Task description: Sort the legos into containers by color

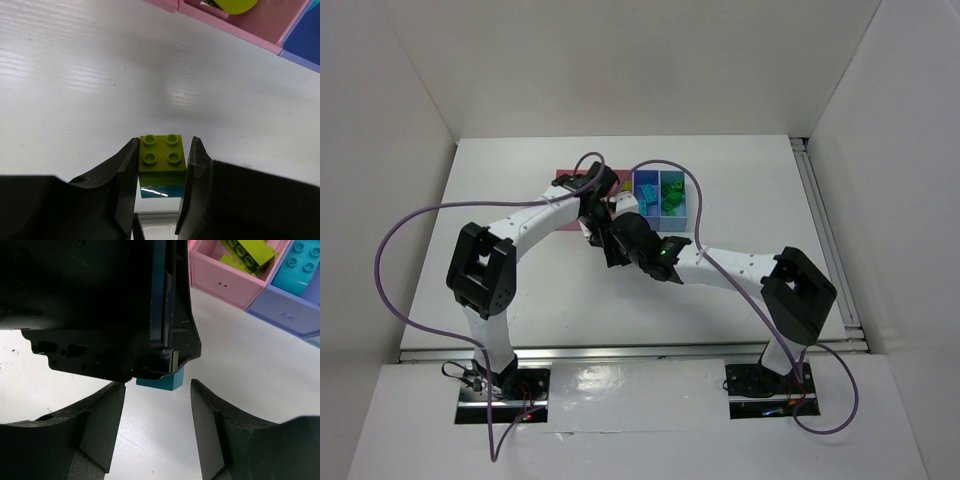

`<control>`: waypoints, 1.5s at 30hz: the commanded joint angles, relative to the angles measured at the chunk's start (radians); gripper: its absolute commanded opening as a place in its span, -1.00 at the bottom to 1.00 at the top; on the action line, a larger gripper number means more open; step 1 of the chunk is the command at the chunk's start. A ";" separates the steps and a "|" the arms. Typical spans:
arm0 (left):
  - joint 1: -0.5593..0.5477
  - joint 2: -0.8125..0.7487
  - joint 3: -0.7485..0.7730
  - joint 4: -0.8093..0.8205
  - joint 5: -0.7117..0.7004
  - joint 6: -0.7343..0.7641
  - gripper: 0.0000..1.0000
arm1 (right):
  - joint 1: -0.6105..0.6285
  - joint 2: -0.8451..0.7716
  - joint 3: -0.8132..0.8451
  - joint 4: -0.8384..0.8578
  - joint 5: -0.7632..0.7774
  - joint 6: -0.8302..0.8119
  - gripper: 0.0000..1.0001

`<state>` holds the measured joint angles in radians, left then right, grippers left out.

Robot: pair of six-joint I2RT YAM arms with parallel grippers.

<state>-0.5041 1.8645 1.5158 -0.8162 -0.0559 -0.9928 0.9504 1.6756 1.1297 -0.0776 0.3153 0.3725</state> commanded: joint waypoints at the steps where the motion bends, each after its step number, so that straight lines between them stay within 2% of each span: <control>1: 0.007 -0.050 0.035 -0.015 0.013 0.020 -0.95 | 0.011 0.012 0.024 0.091 -0.004 -0.004 0.23; 12: 0.007 -0.050 0.026 -0.015 0.033 0.011 -0.95 | 0.011 0.030 0.005 0.119 -0.022 0.026 0.01; 17: 0.018 -0.050 0.035 -0.015 0.064 0.011 -0.95 | 0.011 0.010 -0.033 0.130 0.025 0.026 0.01; 19: 0.027 -0.050 0.046 -0.015 0.099 0.020 -0.95 | 0.011 -0.019 -0.073 0.151 0.045 0.026 0.11; 26: 0.036 -0.021 0.069 -0.015 0.151 0.049 -0.97 | 0.044 -0.085 -0.191 0.305 0.087 -0.021 0.11; 45: 0.065 -0.002 0.096 -0.015 0.280 0.106 -0.97 | 0.071 -0.122 -0.243 0.467 0.157 -0.170 0.09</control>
<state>-0.4408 1.8618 1.5719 -0.8219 0.1711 -0.9142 1.0145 1.5803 0.8806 0.2893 0.4290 0.2539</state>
